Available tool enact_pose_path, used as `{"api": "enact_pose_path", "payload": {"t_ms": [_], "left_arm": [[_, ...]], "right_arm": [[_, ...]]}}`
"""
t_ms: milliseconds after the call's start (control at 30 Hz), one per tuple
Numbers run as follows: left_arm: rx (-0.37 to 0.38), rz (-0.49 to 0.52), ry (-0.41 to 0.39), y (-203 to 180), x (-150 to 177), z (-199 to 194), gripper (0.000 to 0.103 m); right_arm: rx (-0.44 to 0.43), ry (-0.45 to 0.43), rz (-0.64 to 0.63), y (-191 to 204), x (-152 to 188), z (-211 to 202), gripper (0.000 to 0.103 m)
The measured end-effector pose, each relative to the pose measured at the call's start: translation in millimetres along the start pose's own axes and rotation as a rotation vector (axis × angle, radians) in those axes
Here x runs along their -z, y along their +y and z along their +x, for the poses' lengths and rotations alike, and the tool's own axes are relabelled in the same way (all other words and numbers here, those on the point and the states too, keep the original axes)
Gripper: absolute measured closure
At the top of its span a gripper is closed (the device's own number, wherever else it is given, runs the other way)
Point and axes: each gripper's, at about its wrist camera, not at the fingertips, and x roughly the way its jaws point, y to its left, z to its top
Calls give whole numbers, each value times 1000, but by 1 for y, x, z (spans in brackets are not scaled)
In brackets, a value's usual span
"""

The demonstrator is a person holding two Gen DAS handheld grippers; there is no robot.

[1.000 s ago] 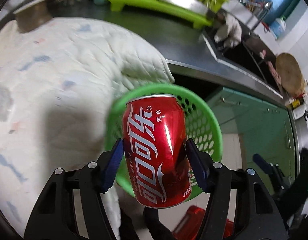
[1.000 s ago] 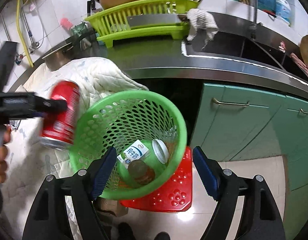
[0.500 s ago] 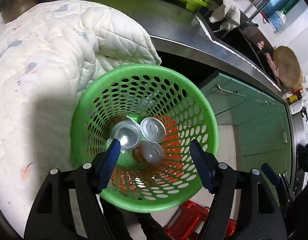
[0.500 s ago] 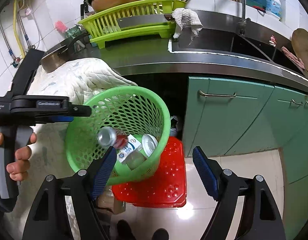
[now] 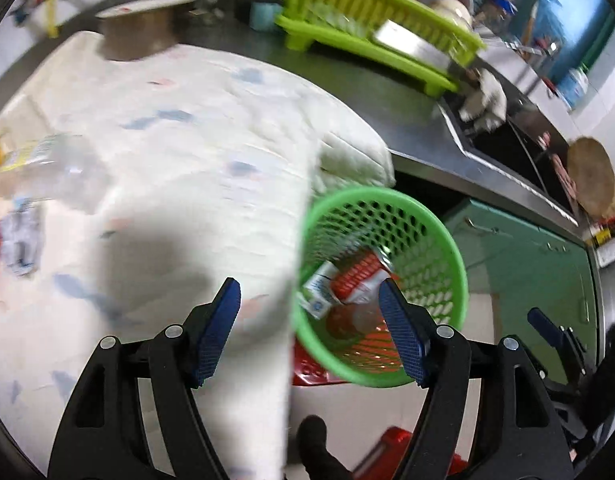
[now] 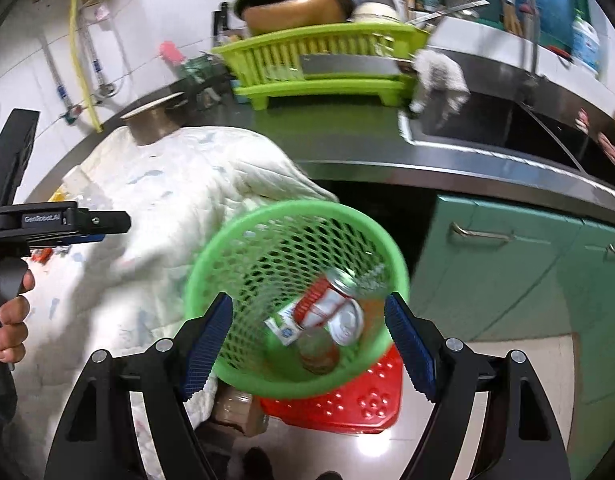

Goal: Collect trash
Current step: 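Move both open tools back over the cloth toward the remaining trash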

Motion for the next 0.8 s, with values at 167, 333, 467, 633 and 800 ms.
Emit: {"api": "enact_pose_path", "payload": {"t_ms": [167, 333, 467, 633, 800], "left_arm": [[-56, -50, -65, 34, 4, -35, 32], [-147, -112, -138, 76, 12, -72, 32], [-217, -156, -183, 108, 20, -96, 32], [-280, -291, -221, 162, 39, -125, 32], [-343, -407, -242, 208, 61, -145, 32]], "right_arm": [[-46, -12, -57, 28, -15, 0, 28], [-102, -22, -121, 62, -29, 3, 28], [-151, -24, -162, 89, -41, 9, 28], [-230, -12, -235, 134, -56, 24, 28], [-294, 7, -319, 182, -68, 43, 28]]}}
